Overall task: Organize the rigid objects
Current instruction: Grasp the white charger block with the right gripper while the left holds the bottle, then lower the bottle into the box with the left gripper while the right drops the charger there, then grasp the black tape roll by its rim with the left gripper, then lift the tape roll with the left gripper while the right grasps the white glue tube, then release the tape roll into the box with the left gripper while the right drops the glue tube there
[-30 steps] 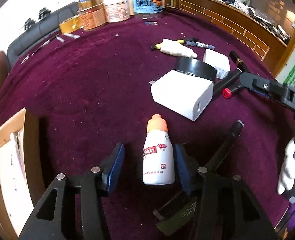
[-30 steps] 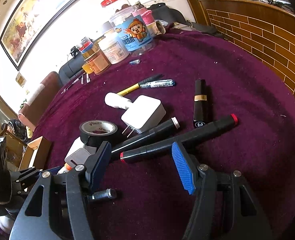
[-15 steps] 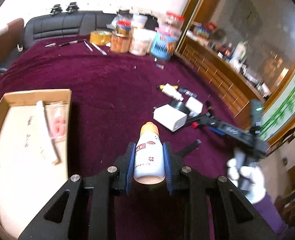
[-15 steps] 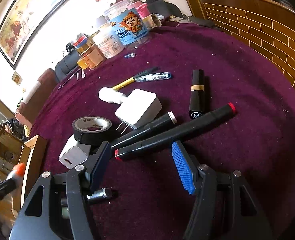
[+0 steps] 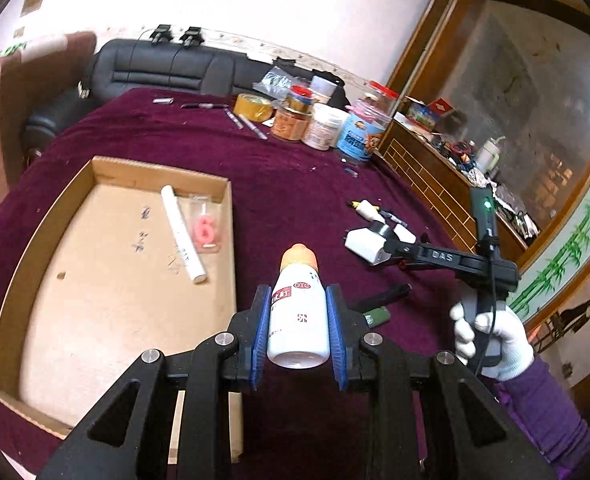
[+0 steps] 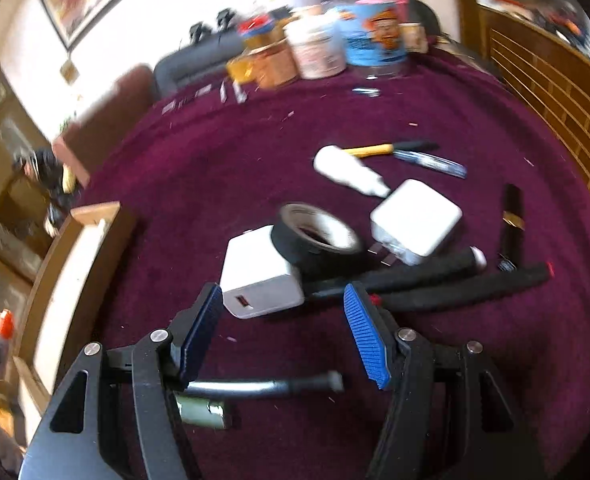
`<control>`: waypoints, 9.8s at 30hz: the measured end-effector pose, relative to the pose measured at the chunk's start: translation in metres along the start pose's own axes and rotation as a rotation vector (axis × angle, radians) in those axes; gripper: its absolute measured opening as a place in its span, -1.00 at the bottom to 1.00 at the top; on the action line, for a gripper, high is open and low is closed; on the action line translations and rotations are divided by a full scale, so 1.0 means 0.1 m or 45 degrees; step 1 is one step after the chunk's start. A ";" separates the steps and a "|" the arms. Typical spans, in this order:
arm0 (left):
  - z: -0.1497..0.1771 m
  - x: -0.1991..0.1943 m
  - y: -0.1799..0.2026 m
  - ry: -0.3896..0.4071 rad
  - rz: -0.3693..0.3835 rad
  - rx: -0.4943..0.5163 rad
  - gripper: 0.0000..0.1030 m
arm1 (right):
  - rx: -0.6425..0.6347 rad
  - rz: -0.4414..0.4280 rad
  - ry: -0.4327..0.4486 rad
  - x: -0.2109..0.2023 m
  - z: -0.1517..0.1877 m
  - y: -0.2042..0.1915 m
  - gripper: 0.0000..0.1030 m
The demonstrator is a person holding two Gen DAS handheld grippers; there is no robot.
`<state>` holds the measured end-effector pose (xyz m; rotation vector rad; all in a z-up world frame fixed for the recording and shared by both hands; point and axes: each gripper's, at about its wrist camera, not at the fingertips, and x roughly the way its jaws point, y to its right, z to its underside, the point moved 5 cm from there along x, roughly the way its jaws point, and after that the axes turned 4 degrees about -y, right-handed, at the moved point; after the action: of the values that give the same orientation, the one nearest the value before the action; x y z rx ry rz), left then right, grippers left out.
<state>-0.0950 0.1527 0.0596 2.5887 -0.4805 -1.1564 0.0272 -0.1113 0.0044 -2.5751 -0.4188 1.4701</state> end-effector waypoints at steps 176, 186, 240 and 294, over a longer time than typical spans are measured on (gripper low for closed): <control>0.39 0.47 0.29 -0.148 0.001 -0.048 -0.85 | 0.110 0.163 0.168 -0.49 -0.33 0.77 0.84; 0.26 0.46 -0.02 -0.141 0.030 -0.146 -0.85 | -0.127 0.172 -0.012 0.31 -0.73 0.41 0.84; 0.19 0.04 -0.34 -0.036 0.056 -0.208 -0.85 | -0.234 -0.233 -0.004 -0.11 0.13 -1.08 -0.65; -0.15 -0.83 -2.21 0.175 -0.398 -0.413 0.03 | -0.383 -0.492 -0.428 1.19 0.19 -3.19 -0.57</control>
<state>-0.0942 0.3884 0.0434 2.4848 0.1387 -1.0331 0.0151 0.2285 -0.0192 -2.2530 -1.1880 1.7935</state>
